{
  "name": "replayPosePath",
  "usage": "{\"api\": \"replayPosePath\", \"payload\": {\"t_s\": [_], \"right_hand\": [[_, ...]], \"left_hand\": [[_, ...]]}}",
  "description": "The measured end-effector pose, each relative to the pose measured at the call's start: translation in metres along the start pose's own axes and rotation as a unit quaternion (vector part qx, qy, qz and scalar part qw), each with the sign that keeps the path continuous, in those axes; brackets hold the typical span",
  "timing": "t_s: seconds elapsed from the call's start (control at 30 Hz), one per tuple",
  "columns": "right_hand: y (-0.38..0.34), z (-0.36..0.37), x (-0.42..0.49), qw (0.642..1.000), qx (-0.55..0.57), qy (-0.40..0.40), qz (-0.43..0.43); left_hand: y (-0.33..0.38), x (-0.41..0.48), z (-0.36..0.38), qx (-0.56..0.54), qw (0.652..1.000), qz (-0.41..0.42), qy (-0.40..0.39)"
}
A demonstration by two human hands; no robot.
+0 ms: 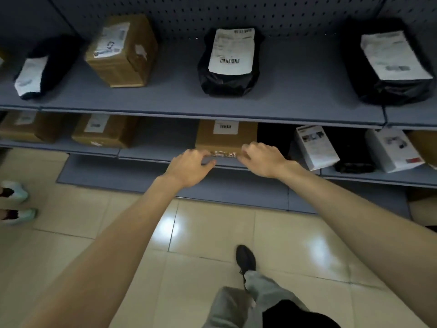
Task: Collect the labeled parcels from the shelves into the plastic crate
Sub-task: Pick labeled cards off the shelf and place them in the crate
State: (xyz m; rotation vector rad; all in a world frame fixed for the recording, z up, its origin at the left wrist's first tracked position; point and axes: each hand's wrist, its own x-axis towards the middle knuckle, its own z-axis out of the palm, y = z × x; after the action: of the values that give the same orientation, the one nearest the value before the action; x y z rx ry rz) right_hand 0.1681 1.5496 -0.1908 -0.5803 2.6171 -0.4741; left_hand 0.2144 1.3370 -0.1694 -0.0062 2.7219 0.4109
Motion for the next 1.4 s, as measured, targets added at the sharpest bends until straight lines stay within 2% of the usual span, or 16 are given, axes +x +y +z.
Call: {"api": "replayPosePath", "payload": {"t_s": [0.17,0.3,0.4,0.5,0.6,0.73,0.83,0.97,1.23,1.4], "right_hand": [[0.008,0.028,0.037,0.997,0.045,0.009,0.056],[0.024,0.056,0.073,0.992,0.059,0.034,0.105],[0.04,0.082,0.111,0.982,0.029,0.086,0.164],[0.06,0.102,0.144,0.963,0.014,0.142,0.228],[0.077,0.119,0.171,0.944,0.051,0.176,0.274],[0.09,0.131,0.191,0.92,0.109,0.233,0.297],[0.097,0.135,0.196,0.909,0.158,0.237,0.304],[0.093,0.143,0.198,0.899,0.188,0.237,0.316],[0.052,0.181,0.132,0.866,0.31,0.261,0.292],[0.042,0.208,0.093,0.814,0.445,0.237,0.287]], "left_hand": [[-0.041,0.031,0.023,-0.059,0.998,-0.01,-0.02],[-0.072,0.077,0.041,-0.043,0.999,0.008,-0.032],[-0.095,0.122,0.063,-0.049,0.998,0.031,-0.027],[-0.116,0.159,0.084,-0.115,0.993,0.012,0.016],[-0.129,0.189,0.102,-0.181,0.981,-0.026,0.059],[-0.135,0.22,0.12,-0.255,0.964,-0.049,0.06],[-0.137,0.237,0.128,-0.315,0.944,-0.082,0.049],[-0.137,0.239,0.134,-0.41,0.904,-0.111,0.049],[-0.157,0.163,0.151,-0.414,0.9,-0.111,0.072],[-0.162,0.118,0.178,-0.481,0.869,-0.103,0.053]]}}
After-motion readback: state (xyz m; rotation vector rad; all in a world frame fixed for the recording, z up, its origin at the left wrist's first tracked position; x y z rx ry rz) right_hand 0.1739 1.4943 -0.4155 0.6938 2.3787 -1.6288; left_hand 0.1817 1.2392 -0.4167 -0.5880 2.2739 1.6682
